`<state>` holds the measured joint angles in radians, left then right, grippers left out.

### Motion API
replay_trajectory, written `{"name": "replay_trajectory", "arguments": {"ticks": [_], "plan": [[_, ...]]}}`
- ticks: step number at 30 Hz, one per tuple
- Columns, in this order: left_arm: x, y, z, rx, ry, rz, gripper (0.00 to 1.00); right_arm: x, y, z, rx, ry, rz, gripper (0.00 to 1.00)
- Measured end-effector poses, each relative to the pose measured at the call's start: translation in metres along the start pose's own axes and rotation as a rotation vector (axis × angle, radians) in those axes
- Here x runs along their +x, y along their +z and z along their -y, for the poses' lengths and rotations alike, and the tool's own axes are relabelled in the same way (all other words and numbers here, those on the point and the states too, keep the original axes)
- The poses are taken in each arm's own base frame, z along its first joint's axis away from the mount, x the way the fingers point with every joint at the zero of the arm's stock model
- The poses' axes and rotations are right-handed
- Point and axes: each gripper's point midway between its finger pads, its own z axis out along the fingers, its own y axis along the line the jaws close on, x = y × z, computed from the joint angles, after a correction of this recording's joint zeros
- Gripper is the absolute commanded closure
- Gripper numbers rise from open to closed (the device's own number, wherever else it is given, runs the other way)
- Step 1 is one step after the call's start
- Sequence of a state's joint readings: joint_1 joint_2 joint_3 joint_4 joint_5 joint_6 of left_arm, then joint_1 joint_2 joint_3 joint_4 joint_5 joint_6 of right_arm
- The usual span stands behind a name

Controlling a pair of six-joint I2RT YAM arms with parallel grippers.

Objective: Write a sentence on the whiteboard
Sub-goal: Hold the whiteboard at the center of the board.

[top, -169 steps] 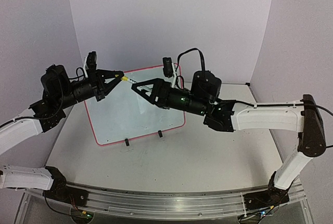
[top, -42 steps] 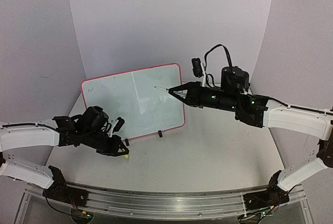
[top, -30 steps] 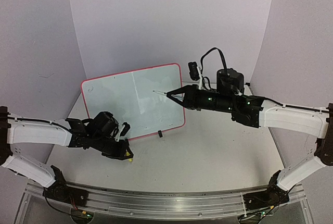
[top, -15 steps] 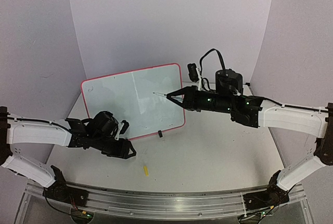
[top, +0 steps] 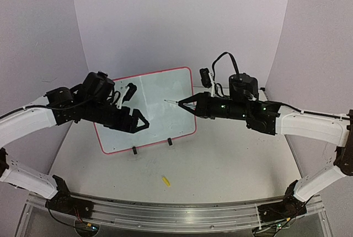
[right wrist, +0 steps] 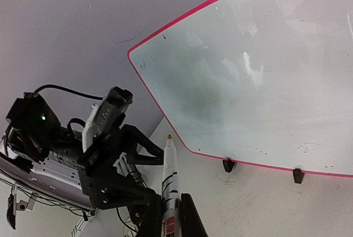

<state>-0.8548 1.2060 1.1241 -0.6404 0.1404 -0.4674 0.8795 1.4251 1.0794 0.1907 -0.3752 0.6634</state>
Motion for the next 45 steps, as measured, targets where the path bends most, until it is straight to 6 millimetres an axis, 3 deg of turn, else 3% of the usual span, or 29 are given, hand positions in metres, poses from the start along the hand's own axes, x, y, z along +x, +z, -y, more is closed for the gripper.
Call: {"name": "replay_trajectory", "arguments": {"ticks": [6,12,14,19,24,35,40,45], "plan": [[-0.063,-0.048,0.005,0.061,0.053,0.087,0.16,-0.006,-0.013,-0.012,-0.021,-0.027,0.012,1.00],[-0.101,-0.076,-0.008,0.068,0.109,0.138,0.16,-0.004,-0.017,-0.020,-0.052,-0.044,-0.004,1.00],[-0.110,-0.084,-0.022,0.066,0.100,0.162,0.16,-0.001,-0.017,-0.021,-0.060,-0.045,-0.017,1.00],[-0.133,-0.111,-0.082,0.008,0.005,0.265,0.15,0.008,-0.016,-0.028,-0.084,-0.060,-0.049,1.00],[-0.131,-0.132,-0.127,-0.019,-0.073,0.353,0.15,0.017,-0.005,-0.039,-0.115,-0.084,-0.091,1.00],[-0.111,-0.149,-0.181,-0.013,-0.151,0.465,0.15,0.023,0.027,-0.052,-0.187,-0.114,-0.159,1.00],[-0.114,-0.151,-0.192,0.010,-0.131,0.496,0.28,0.020,0.045,-0.058,-0.219,-0.129,-0.171,1.00],[-0.116,-0.138,-0.195,0.085,-0.098,0.476,0.42,0.021,0.064,-0.065,-0.248,-0.145,-0.180,1.00]]}}
